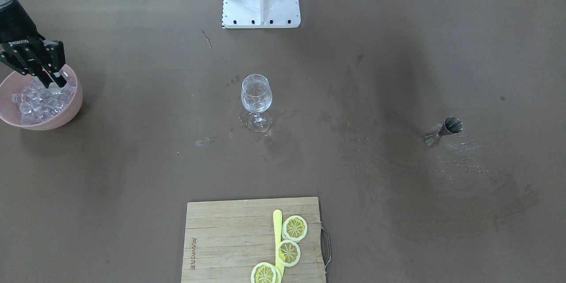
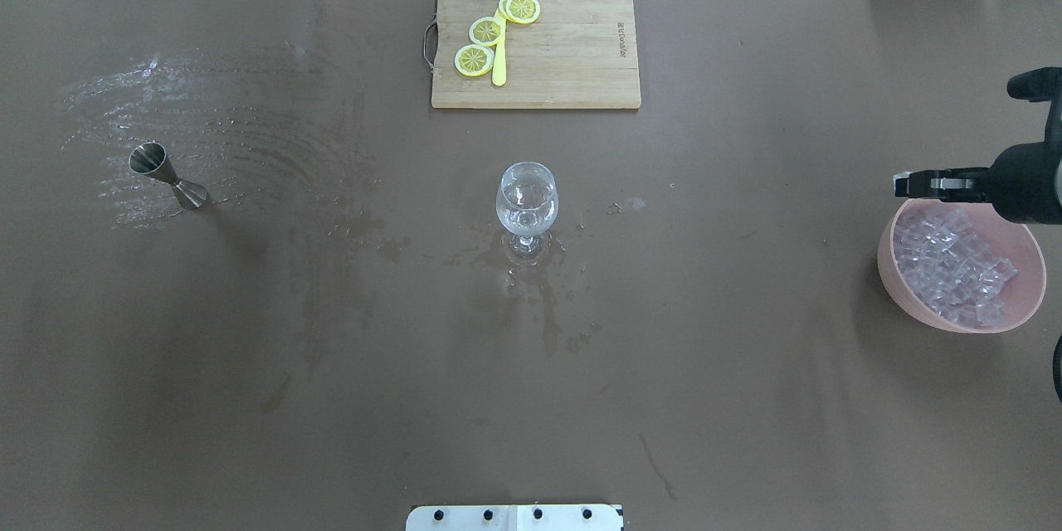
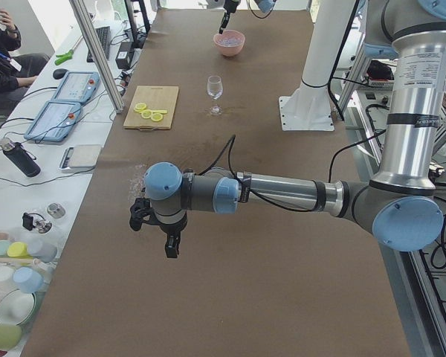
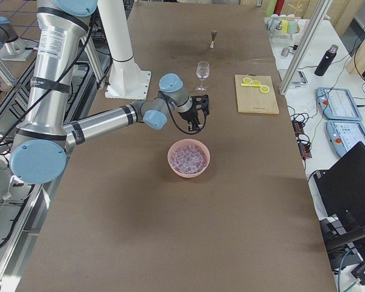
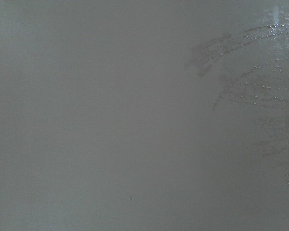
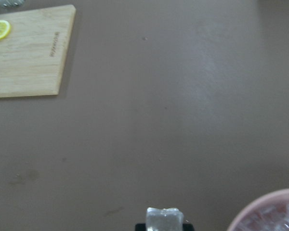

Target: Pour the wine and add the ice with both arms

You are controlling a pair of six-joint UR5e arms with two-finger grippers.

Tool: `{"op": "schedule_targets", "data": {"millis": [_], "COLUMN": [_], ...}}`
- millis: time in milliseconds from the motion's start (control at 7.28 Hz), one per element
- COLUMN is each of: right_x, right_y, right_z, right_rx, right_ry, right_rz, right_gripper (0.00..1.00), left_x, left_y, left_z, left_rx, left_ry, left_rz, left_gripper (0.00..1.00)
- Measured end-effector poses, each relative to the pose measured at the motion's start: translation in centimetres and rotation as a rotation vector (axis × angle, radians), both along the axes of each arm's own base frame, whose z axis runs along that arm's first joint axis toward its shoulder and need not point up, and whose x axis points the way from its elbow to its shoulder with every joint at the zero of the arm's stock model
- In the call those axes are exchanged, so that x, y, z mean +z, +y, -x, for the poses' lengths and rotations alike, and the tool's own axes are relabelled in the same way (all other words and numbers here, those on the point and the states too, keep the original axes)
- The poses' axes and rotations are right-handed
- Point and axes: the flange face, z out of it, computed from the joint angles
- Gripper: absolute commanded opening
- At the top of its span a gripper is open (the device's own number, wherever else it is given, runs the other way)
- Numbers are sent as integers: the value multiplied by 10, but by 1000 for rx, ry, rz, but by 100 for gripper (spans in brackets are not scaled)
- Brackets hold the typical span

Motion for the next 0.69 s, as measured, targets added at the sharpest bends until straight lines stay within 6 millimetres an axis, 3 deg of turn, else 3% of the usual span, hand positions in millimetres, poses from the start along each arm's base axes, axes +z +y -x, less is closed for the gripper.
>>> {"op": "schedule_targets", "data": {"millis": [412, 687], "right_x": [-96, -162], "right_y": [-39, -50], "right_z": [35, 74], "right_rx": [13, 10], "right_ry": [-51, -35], "right_rz": [24, 95], "right_gripper": [0, 0], "left_x": [-2, -2], "left_y": [0, 0], "left_z": [-1, -1], "left_rx": [-2, -3], "left_ry": [6, 8], "left_rz": [1, 1], "left_gripper": [98, 98]}}
